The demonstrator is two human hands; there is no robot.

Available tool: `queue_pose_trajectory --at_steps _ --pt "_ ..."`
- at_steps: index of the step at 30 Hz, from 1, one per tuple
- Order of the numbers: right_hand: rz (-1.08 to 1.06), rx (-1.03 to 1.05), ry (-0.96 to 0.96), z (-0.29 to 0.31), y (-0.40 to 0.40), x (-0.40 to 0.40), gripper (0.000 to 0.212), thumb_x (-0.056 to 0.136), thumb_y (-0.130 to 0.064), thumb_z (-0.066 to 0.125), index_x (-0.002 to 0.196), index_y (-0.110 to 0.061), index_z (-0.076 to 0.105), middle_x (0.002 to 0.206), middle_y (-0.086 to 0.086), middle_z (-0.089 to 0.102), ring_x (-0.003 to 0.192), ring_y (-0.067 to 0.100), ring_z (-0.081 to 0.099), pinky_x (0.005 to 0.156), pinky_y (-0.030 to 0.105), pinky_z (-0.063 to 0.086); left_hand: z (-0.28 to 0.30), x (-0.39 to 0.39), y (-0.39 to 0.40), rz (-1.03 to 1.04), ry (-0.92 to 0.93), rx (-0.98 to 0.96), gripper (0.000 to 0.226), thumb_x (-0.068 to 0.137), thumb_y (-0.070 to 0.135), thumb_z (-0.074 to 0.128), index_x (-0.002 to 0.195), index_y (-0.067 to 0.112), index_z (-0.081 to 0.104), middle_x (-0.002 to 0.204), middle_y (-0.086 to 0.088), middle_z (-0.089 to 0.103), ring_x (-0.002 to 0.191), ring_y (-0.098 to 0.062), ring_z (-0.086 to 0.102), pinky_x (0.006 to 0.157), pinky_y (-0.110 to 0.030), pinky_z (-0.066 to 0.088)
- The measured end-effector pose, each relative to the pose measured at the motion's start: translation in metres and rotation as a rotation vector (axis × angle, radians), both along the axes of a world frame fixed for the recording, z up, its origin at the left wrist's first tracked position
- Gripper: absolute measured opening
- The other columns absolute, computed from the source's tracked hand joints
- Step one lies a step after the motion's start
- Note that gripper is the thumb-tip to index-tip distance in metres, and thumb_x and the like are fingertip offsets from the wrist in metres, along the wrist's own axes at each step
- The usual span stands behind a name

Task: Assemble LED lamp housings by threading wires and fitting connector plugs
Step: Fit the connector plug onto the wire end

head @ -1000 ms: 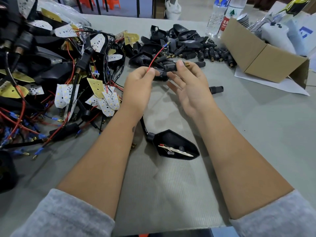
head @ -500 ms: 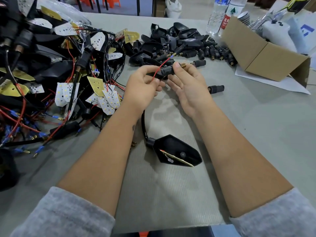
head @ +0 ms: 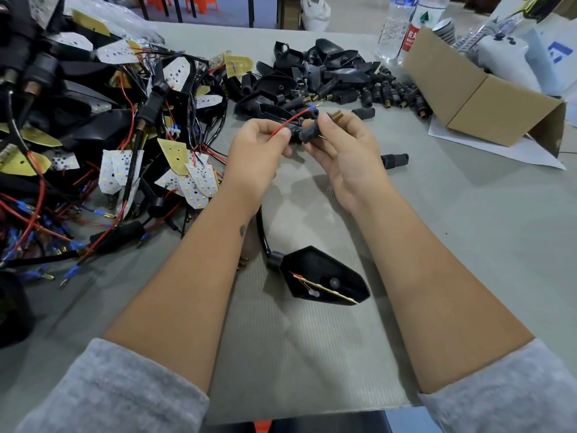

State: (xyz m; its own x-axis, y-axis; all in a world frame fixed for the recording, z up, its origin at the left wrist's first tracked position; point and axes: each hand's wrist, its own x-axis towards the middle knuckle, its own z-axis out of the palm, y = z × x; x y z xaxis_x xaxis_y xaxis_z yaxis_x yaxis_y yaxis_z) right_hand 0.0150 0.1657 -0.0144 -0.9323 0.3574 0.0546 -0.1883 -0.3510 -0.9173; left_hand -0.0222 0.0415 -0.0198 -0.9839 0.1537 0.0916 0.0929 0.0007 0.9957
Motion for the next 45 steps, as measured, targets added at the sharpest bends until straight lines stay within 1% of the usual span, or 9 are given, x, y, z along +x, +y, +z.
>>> queue_pose_trajectory --at_steps 4,8,11,14,18,23,30,37,45 --pt "0.020 0.024 -0.025 0.002 0.000 0.001 0.007 0.097 -0.011 0.058 0.101 -0.007 0.055 0.095 0.013 0.069 0.083 0.019 0.068 0.085 0.034 0.055 0.000 0.001 0.000 -0.038 0.041 -0.003 0.010 0.097 0.018 0.059 0.097 0.012 0.066 0.044 0.020 0.050 0.041 0.005 0.043 0.043 -0.006 0.031" --pt "0.002 0.095 -0.045 0.002 -0.001 0.001 0.005 0.097 -0.015 0.058 0.100 -0.012 0.056 0.098 0.011 0.069 0.087 0.019 0.066 0.083 0.034 0.052 0.000 -0.002 -0.003 -0.046 -0.019 0.008 0.016 0.096 0.025 0.060 0.085 0.018 0.068 0.041 0.017 0.035 0.039 -0.003 0.026 0.038 -0.015 0.023" --pt "-0.031 0.079 -0.018 0.000 -0.002 0.000 0.007 0.097 -0.010 0.058 0.102 -0.007 0.056 0.091 0.010 0.068 0.089 0.020 0.065 0.084 0.032 0.052 -0.002 -0.003 -0.003 0.000 0.023 -0.082 0.019 0.096 0.020 0.059 0.078 0.020 0.064 0.048 0.013 0.043 0.044 -0.007 0.036 0.043 -0.019 0.033" --pt "-0.070 0.064 0.009 0.000 -0.001 -0.001 0.004 0.096 -0.005 0.057 0.100 -0.003 0.056 0.083 0.010 0.067 0.080 0.018 0.065 0.084 0.030 0.054 -0.005 -0.002 -0.001 0.052 0.154 -0.312 0.019 0.096 0.015 0.055 0.079 0.018 0.062 0.065 0.005 0.054 0.065 -0.022 0.061 0.065 -0.029 0.052" --pt "-0.058 0.064 0.001 0.000 0.001 -0.001 0.004 0.097 -0.005 0.056 0.100 -0.002 0.057 0.083 0.010 0.067 0.081 0.018 0.065 0.086 0.030 0.054 -0.006 0.002 0.002 0.073 0.373 -0.547 0.018 0.094 0.009 0.053 0.102 0.012 0.068 0.085 0.002 0.062 0.084 -0.019 0.058 0.072 -0.023 0.038" --pt "-0.029 0.032 0.006 0.000 0.000 -0.001 0.003 0.097 -0.008 0.057 0.099 -0.006 0.056 0.091 0.013 0.065 0.087 0.022 0.064 0.087 0.035 0.054 -0.005 0.002 0.001 0.062 0.381 -0.406 0.013 0.095 0.017 0.058 0.095 0.013 0.071 0.064 0.013 0.053 0.058 -0.002 0.046 0.057 -0.015 0.032" --pt "-0.154 -0.215 -0.010 0.001 0.007 -0.003 0.009 0.097 -0.014 0.059 0.091 -0.020 0.055 0.088 0.002 0.058 0.074 0.014 0.059 0.070 0.024 0.049 -0.004 -0.002 -0.001 0.107 0.166 -0.128 0.019 0.090 0.026 0.066 0.071 0.027 0.064 0.048 0.016 0.044 0.054 -0.006 0.038 0.057 -0.025 0.035" --pt "-0.050 -0.298 -0.015 0.001 0.010 -0.003 0.008 0.099 -0.012 0.054 0.106 -0.009 0.051 0.081 0.010 0.066 0.066 0.017 0.066 0.067 0.024 0.058 -0.001 0.000 -0.002 0.122 0.153 -0.093 0.018 0.092 0.026 0.065 0.074 0.025 0.064 0.055 0.013 0.043 0.052 -0.003 0.036 0.056 -0.021 0.034" --pt "0.015 -0.320 0.001 0.004 0.010 0.001 0.006 0.099 -0.008 0.050 0.096 -0.008 0.055 0.085 0.014 0.068 0.069 0.020 0.069 0.075 0.028 0.059 -0.002 -0.001 -0.002 0.128 0.140 -0.095 0.020 0.094 0.026 0.063 0.074 0.026 0.061 0.052 0.014 0.039 0.047 -0.002 0.032 0.049 -0.017 0.030"
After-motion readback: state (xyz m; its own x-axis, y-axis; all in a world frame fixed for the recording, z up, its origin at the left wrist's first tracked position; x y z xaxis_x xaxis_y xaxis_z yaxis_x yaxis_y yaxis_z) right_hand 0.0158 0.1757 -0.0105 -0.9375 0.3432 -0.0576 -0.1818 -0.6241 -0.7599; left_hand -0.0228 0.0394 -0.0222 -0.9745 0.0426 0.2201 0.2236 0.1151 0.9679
